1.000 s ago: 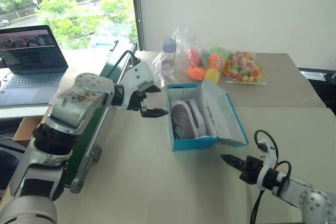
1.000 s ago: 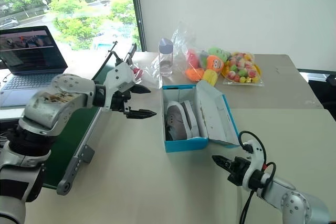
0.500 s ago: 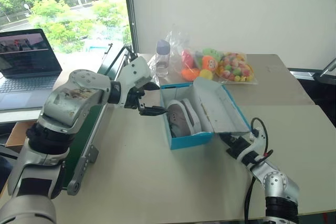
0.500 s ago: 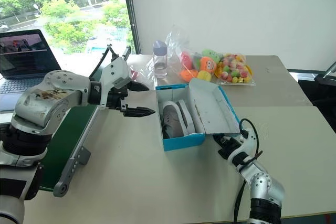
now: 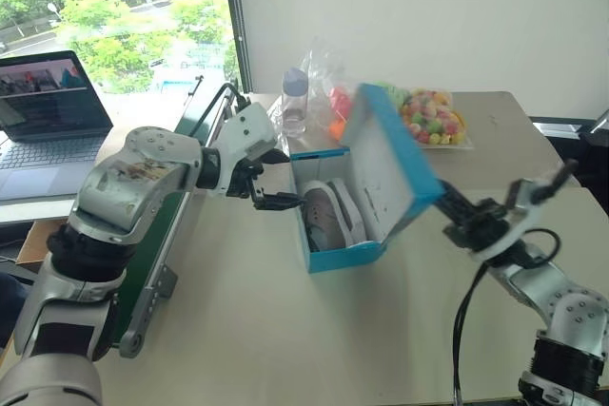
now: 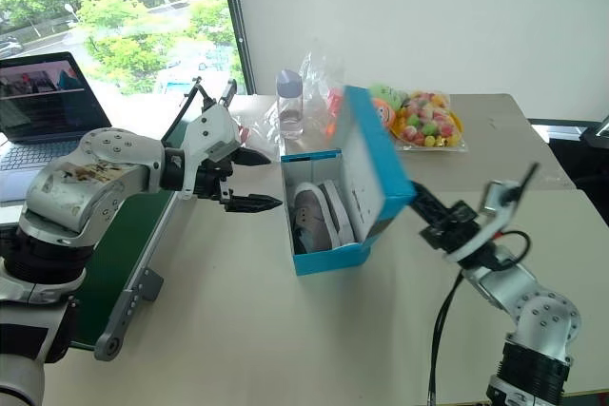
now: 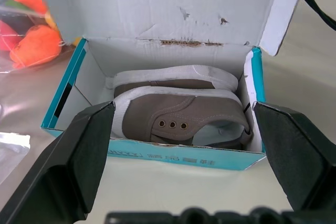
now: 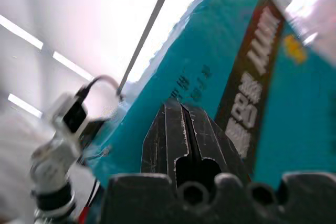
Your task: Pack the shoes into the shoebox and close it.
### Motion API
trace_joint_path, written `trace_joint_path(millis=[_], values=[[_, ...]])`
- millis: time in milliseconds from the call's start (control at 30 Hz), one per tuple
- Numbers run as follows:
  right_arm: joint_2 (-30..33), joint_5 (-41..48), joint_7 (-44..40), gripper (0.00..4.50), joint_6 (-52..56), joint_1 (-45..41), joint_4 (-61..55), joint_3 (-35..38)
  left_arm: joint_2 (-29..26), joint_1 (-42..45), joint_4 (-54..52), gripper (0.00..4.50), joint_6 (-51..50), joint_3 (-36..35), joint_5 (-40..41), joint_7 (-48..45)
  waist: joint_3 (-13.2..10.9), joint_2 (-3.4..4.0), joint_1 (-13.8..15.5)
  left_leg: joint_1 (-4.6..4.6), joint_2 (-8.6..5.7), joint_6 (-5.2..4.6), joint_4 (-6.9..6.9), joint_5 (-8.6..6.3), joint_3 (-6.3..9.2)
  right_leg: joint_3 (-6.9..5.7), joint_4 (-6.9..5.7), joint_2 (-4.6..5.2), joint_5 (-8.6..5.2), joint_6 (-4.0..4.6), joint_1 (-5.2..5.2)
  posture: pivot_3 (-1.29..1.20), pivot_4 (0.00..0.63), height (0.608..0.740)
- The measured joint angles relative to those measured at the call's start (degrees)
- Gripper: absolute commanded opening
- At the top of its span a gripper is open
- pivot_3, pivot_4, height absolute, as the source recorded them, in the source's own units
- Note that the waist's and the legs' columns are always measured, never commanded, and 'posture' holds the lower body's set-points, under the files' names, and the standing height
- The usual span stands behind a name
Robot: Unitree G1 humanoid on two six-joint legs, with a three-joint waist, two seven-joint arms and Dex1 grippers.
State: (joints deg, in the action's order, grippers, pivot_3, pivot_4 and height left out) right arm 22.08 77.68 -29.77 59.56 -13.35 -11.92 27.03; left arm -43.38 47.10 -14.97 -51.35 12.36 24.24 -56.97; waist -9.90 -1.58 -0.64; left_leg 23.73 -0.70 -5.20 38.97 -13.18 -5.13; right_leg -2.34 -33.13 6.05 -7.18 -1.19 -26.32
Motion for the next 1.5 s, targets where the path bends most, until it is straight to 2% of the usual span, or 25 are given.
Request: trace_joint_path(millis=[100, 200, 367, 467, 633, 733, 933, 1100, 1200, 1300, 1433, 1500], values=[[1.20, -0.67, -0.11, 0.03, 0.49, -2.31, -1.05, -4.88, -0.26, -0.27, -0.31, 4.50, -0.34, -0.53, 0.36, 0.35, 0.00, 0.00, 0.07, 0.05, -0.10, -0.02, 0.04, -0.01, -0.03, 0.01, 0.04, 0.07, -0.01, 0.01, -0.01, 0.00, 0.150, 0.740], [3.06, -4.91, -0.54, 0.03, 0.42, -6.76, -0.89, -9.68, -0.34, -0.65, -1.18, 4.50, -1.61, -1.91, 0.78, 1.31, 0.00, 0.00, 0.09, 0.05, -0.18, -0.04, 0.06, -0.02, -0.04, 0.01, 0.05, 0.12, -0.01, -0.01, 0.00, 0.00, 0.150, 0.740], [3.32, -15.33, -0.41, 0.03, -0.94, -21.27, 7.69, -18.12, -2.19, -3.51, -2.57, 4.50, -3.78, -4.74, 1.47, 2.82, -0.02, 0.00, -0.19, 0.04, -0.16, -0.02, 0.05, 0.01, -0.07, -0.01, -0.02, 0.02, 0.02, -0.02, -0.07, 0.00, 0.150, 0.740], [2.45, -21.45, -3.81, 0.03, -3.64, -26.57, 12.81, -23.11, -2.80, -5.26, -3.99, 4.50, -4.25, -5.34, 1.76, 3.75, -0.02, -0.01, 0.14, 0.06, -0.14, -0.01, 0.03, 0.01, -0.03, -0.11, 0.00, -0.02, 0.02, -0.03, -0.06, 0.00, 0.150, 0.740], [1.95, -38.71, -7.93, 0.03, -10.36, -28.46, 22.26, -38.22, -2.82, -5.91, -5.84, 4.50, -5.23, -5.86, 2.65, 5.10, -0.02, -0.01, 0.39, 0.13, -0.37, -0.12, 0.04, -0.05, -0.11, -0.07, 0.01, 0.19, 0.06, 0.01, -0.06, 0.00, 0.150, 0.740], [2.13, -48.00, -9.97, 0.03, -15.92, -30.42, 23.82, -45.71, -3.09, -6.86, -6.97, 4.50, -6.32, -6.27, 2.97, 6.27, 0.03, -0.09, -0.05, 0.04, -0.38, -0.12, 0.09, -0.06, -0.14, -0.04, 0.02, 0.23, -0.03, -0.15, 0.04, 0.00, 0.150, 0.740], [2.33, -54.27, -11.36, 0.03, -17.77, -30.29, 22.07, -46.99, -3.67, -7.99, -8.28, 4.50, -6.60, -6.76, 3.18, 7.12, 0.07, -0.14, 0.25, -0.23, -0.31, 0.49, 0.08, -0.17, -0.01, -0.11, -0.11, 0.19, -0.05, -0.03, 0.18, 0.00, 0.150, 0.740], [3.40, -51.57, -12.35, 0.03, -11.26, -28.61, 17.68, -42.61, -3.30, -8.34, -8.38, 4.50, -6.54, -6.90, 4.04, 7.53, 0.06, -0.14, 0.34, -0.09, -0.32, 0.43, 0.08, -0.13, -0.02, -0.09, -0.11, 0.19, 0.03, -0.07, 0.08, 0.00, 0.150, 0.740], [6.78, -47.42, -15.35, 0.03, -8.17, -28.49, 11.80, -37.53, -1.66, -8.39, -8.01, 4.50, -6.24, -7.97, 5.40, 7.54, 0.04, -0.13, 0.44, 0.08, -0.32, 0.07, 0.08, 0.05, 0.00, -0.12, -0.07, 0.17, 0.12, 0.04, -0.04, 0.00, 0.150, 0.740], [13.12, -43.91, -19.74, 0.03, -7.12, -28.43, 3.13, -33.68, -1.37, -9.34, -8.03, 4.50, -4.82, -8.47, 5.57, 7.37, 0.02, -0.11, 0.64, 0.09, -0.31, 0.00, 0.02, 0.00, 0.01, -0.15, -0.02, 0.16, 0.11, 0.08, -0.06, 0.00, 0.150, 0.740], [22.26, -42.54, -24.74, 0.03, -5.92, -26.46, -4.25, -33.08, -1.07, -11.51, -8.21, 4.50, -1.60, -8.71, 5.35, 7.35, 0.03, -0.13, 0.79, 0.07, -0.30, -0.03, 0.01, -0.07, -0.05, -0.14, 0.05, 0.18, -0.03, -0.07, -0.03, 0.00, 0.150, 0.740], [23.62, -42.43, -25.64, 0.03, -4.83, -25.95, -4.92, -33.07, -0.57, -12.70, -8.28, 4.50, -1.01, -8.78, 5.35, 7.46, 0.02, -0.15, 0.73, 0.07, -0.29, -0.03, 0.05, -0.07, -0.08, -0.12, 0.04, 0.20, -0.06, -0.10, -0.04, 0.00, 0.150, 0.740]])
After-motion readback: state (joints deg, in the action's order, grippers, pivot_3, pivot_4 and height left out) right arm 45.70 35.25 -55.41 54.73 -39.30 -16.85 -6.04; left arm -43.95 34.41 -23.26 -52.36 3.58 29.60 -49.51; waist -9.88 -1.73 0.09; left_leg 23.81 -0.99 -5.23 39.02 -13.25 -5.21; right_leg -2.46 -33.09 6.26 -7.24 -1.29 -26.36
